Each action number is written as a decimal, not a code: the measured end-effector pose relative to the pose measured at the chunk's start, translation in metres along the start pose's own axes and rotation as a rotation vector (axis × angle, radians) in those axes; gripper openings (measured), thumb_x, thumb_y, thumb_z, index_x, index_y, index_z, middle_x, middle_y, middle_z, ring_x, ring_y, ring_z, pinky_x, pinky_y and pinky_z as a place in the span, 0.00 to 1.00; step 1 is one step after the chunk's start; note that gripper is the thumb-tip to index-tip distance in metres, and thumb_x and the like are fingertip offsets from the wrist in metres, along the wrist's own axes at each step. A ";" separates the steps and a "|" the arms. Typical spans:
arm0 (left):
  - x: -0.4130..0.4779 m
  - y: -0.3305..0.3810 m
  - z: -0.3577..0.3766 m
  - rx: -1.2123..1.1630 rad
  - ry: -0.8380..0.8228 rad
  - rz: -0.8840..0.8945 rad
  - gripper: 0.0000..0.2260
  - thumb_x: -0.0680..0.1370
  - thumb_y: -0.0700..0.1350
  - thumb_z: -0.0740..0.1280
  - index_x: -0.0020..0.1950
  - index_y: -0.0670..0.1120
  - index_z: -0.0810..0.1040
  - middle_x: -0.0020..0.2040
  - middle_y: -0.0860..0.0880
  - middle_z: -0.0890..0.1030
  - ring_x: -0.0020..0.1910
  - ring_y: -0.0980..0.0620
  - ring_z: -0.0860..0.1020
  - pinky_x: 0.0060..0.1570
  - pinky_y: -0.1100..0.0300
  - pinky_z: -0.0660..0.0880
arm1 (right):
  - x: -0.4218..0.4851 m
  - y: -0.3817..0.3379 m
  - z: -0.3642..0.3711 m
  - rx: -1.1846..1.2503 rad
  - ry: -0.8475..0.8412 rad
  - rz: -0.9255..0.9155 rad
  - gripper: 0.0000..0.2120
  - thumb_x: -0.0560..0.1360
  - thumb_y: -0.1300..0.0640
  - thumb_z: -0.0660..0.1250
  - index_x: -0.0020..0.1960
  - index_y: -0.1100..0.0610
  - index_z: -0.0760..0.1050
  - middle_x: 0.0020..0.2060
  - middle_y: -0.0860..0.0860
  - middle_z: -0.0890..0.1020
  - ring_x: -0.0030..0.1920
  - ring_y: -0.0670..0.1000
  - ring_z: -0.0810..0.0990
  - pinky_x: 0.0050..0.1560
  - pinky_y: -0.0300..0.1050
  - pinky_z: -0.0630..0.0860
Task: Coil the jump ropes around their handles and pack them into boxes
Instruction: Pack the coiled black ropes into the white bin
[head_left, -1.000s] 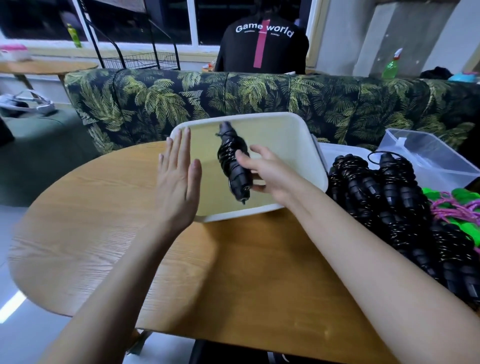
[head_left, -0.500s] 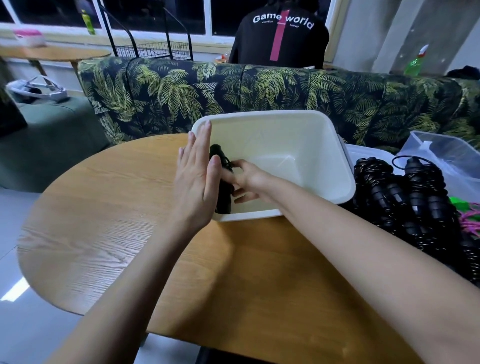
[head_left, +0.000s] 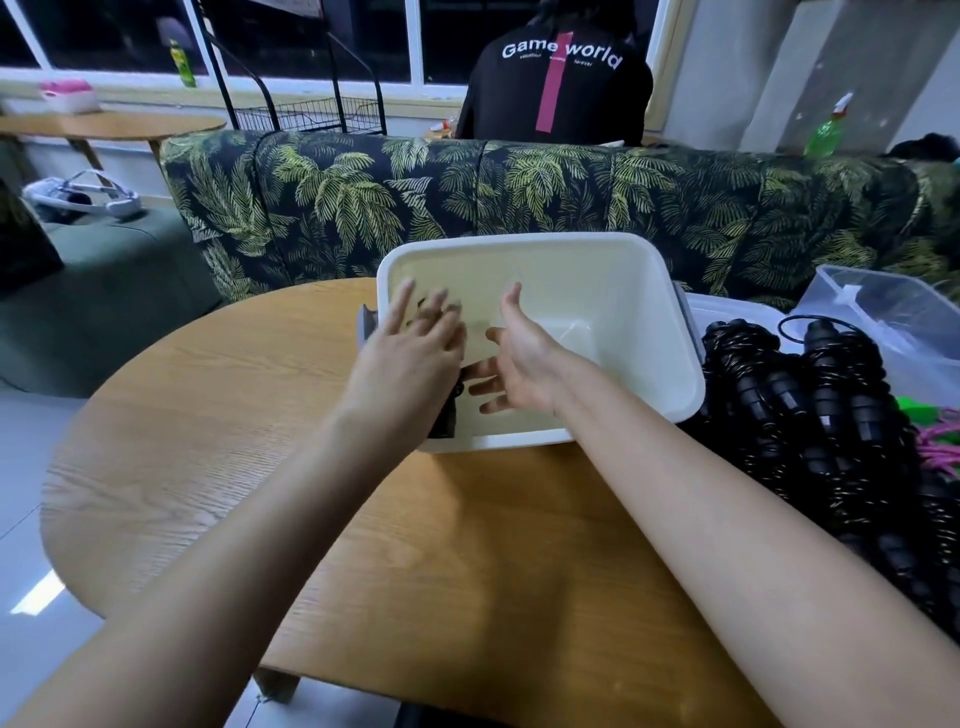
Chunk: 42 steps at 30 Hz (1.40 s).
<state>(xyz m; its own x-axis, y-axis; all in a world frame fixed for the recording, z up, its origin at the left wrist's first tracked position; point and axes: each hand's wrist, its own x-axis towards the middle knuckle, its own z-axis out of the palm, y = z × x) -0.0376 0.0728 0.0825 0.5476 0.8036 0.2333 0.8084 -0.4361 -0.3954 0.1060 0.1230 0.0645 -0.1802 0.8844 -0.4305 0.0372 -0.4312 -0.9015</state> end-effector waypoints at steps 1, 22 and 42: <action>0.007 0.005 -0.004 0.039 -0.109 0.013 0.25 0.84 0.50 0.53 0.79 0.43 0.57 0.80 0.42 0.54 0.80 0.42 0.50 0.75 0.42 0.37 | -0.003 0.000 -0.002 0.007 -0.024 0.000 0.46 0.71 0.24 0.31 0.81 0.48 0.49 0.64 0.63 0.75 0.48 0.57 0.76 0.67 0.61 0.63; 0.018 0.018 0.002 0.153 -0.357 -0.086 0.42 0.73 0.69 0.32 0.78 0.51 0.61 0.82 0.47 0.51 0.79 0.37 0.51 0.72 0.31 0.42 | -0.090 0.076 -0.087 -1.185 0.381 -1.108 0.22 0.82 0.42 0.55 0.57 0.52 0.83 0.51 0.45 0.85 0.56 0.49 0.80 0.50 0.47 0.79; 0.016 0.016 0.001 0.113 -0.277 -0.101 0.59 0.61 0.69 0.15 0.66 0.56 0.78 0.80 0.50 0.60 0.77 0.40 0.59 0.74 0.37 0.45 | -0.081 0.051 -0.210 -1.274 1.049 0.051 0.39 0.72 0.33 0.68 0.71 0.55 0.60 0.54 0.59 0.80 0.51 0.60 0.81 0.40 0.46 0.67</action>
<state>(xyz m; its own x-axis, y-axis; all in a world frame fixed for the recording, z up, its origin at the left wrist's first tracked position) -0.0158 0.0793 0.0790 0.3737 0.9270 0.0311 0.8181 -0.3136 -0.4821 0.3293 0.0666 0.0438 0.5277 0.8305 0.1783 0.8494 -0.5155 -0.1131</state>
